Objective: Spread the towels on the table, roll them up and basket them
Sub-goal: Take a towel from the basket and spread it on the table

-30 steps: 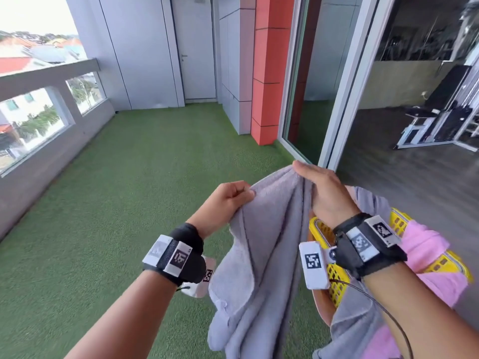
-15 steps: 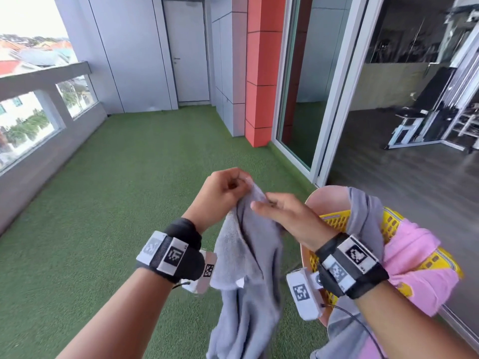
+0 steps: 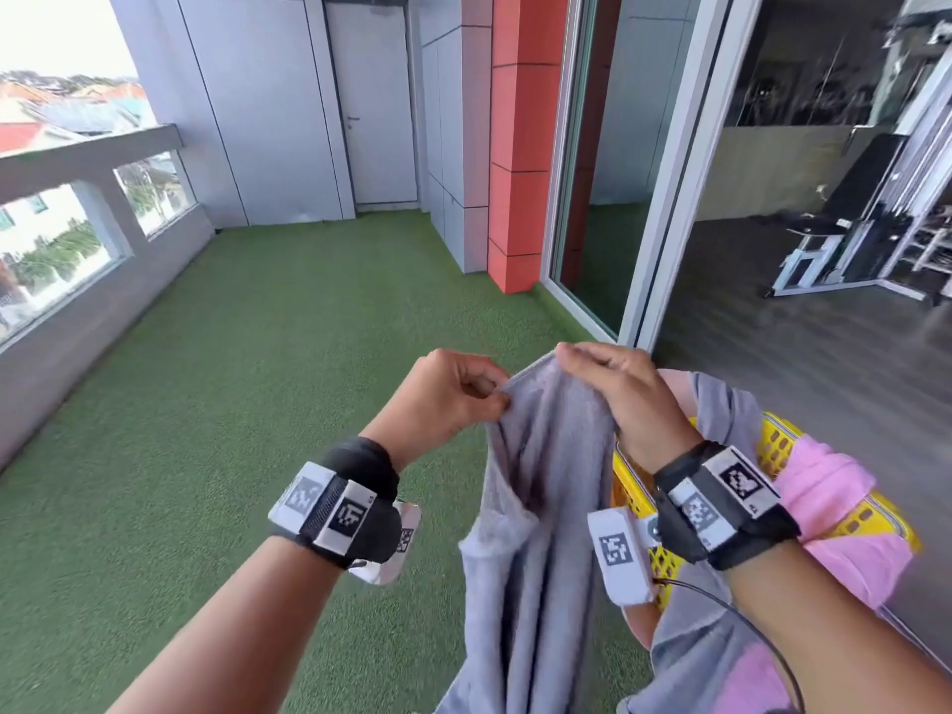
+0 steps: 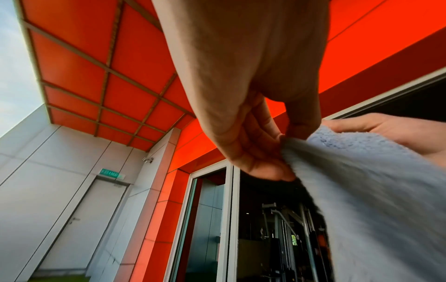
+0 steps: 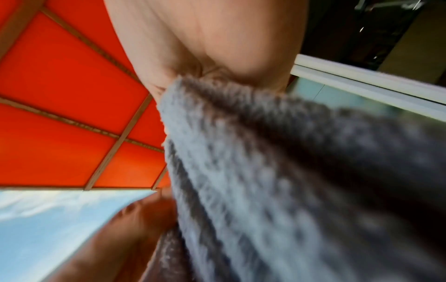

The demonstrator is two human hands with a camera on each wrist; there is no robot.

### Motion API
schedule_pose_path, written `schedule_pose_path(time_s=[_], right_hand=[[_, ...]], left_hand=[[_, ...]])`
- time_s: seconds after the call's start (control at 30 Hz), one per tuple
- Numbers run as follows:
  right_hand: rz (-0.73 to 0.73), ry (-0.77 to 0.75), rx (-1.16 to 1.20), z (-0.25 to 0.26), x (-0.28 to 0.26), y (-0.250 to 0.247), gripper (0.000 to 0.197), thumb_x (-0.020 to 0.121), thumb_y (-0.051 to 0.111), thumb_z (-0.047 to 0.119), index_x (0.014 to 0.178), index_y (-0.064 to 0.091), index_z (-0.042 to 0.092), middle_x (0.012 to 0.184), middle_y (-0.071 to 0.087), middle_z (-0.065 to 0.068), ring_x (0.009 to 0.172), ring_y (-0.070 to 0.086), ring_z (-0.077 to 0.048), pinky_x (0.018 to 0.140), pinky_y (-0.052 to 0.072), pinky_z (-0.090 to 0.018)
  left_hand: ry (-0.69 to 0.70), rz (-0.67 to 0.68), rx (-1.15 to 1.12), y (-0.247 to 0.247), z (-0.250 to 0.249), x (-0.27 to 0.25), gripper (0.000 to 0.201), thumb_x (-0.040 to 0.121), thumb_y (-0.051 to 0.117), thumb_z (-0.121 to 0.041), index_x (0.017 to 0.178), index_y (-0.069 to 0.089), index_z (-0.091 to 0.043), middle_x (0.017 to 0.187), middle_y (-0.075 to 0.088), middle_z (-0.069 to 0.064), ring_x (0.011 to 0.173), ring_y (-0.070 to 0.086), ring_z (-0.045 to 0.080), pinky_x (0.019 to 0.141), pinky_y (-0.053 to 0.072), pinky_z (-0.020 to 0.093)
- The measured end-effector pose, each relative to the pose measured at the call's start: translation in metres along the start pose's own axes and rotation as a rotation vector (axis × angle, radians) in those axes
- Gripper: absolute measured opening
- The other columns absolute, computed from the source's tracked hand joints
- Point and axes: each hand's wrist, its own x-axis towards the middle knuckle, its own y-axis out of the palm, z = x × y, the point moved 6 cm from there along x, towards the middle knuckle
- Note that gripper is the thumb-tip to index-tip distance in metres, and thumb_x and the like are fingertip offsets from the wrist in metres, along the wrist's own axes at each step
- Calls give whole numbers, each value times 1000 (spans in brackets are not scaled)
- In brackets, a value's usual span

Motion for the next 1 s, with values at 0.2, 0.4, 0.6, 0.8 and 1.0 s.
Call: schedule_pose_path(time_s=[0.2, 0.4, 0.6, 0.8, 1.0], right_hand=[[166, 60, -67, -19, -10, 25, 33, 83, 68, 42, 89, 67, 10, 85, 62, -5, 83, 53, -17, 76, 40, -37], [-171, -7, 74, -3, 4, -24, 19, 87, 66, 25, 80, 71, 8, 78, 65, -7, 79, 57, -19, 77, 43, -36], [-210, 47, -27, -23, 0, -29, 21, 76, 62, 23, 63, 50, 12, 60, 38, -2, 61, 35, -18, 59, 27, -31], [72, 138, -49, -43, -12, 14, 26, 94, 57, 30, 115, 67, 18, 107, 69, 2, 104, 62, -12, 93, 47, -28], [-10, 132, -33, -48, -15, 3, 15, 89, 65, 12, 101, 72, 7, 101, 71, -16, 92, 64, -19, 86, 51, -42]], left_hand=[[15, -99, -163, -12, -13, 10, 2, 84, 70, -7, 84, 73, -8, 81, 73, 10, 69, 63, 15, 70, 52, 33], [-59, -5, -18, -6, 15, 5, 11, 77, 73, -18, 80, 73, -8, 79, 68, 21, 67, 57, 14, 66, 50, 37], [-181, -211, -567, -12, 33, -8, 22, 92, 61, -14, 97, 68, 6, 92, 66, 13, 82, 61, 21, 74, 51, 36], [-67, 35, -149, 21, 13, 9, 43, 94, 55, -32, 76, 54, 7, 70, 46, 8, 63, 40, 18, 61, 31, 33], [-71, 46, -128, 42, 21, 7, 38, 91, 61, -34, 79, 64, 2, 70, 52, 5, 65, 42, 15, 63, 34, 31]])
